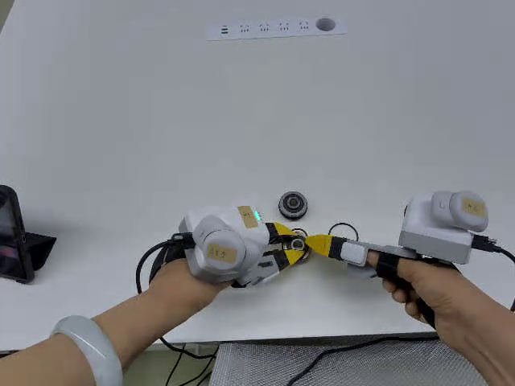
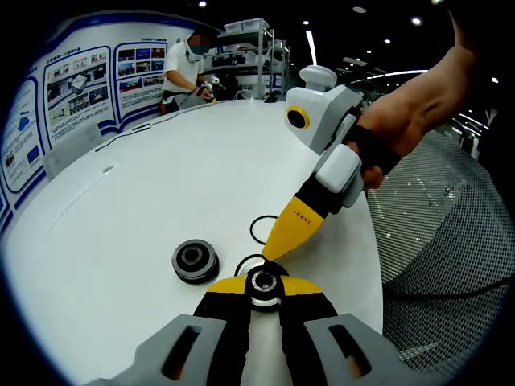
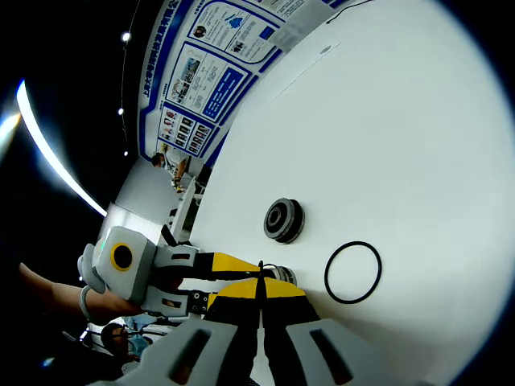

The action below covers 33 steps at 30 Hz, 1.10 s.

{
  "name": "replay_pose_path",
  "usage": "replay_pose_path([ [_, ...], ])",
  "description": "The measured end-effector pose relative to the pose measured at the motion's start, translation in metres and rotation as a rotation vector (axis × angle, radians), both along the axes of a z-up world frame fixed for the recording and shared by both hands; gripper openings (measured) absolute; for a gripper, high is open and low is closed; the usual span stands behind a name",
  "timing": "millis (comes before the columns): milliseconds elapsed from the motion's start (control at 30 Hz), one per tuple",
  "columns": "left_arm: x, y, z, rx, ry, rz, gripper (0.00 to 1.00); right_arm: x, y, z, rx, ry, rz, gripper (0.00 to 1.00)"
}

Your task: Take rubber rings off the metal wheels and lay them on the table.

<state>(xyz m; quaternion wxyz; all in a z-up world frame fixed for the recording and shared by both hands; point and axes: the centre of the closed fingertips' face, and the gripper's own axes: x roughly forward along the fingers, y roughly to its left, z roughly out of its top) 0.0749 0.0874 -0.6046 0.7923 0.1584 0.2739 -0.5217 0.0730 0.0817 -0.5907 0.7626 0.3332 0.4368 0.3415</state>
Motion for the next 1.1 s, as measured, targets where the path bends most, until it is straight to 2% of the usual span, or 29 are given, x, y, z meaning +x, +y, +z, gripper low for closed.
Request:
replay_pose_path([
  [400, -0.001, -0.001, 0.002, -0.016, -0.007, -0.004, 0.15, -0.004, -0.002, -0.005, -0.020, 0.011, -0.005, 0.02],
  [467, -0.002, -0.002, 0.005, -0.030, -0.010, -0.007, 0.16, -0.003, -0.002, -0.006, -0.022, 0.012, -0.006, 0.02],
  [633, 0.000, -0.001, 0.006, -0.028, -0.023, -0.002, 0.18, -0.003, -0.003, -0.008, -0.025, 0.013, -0.002, 0.02],
  [1100, 0.003, 0.010, 0.007, -0.036, -0.031, 0.045, 0.37, -0.003, -0.002, -0.004, -0.012, 0.007, 0.006, 0.02],
])
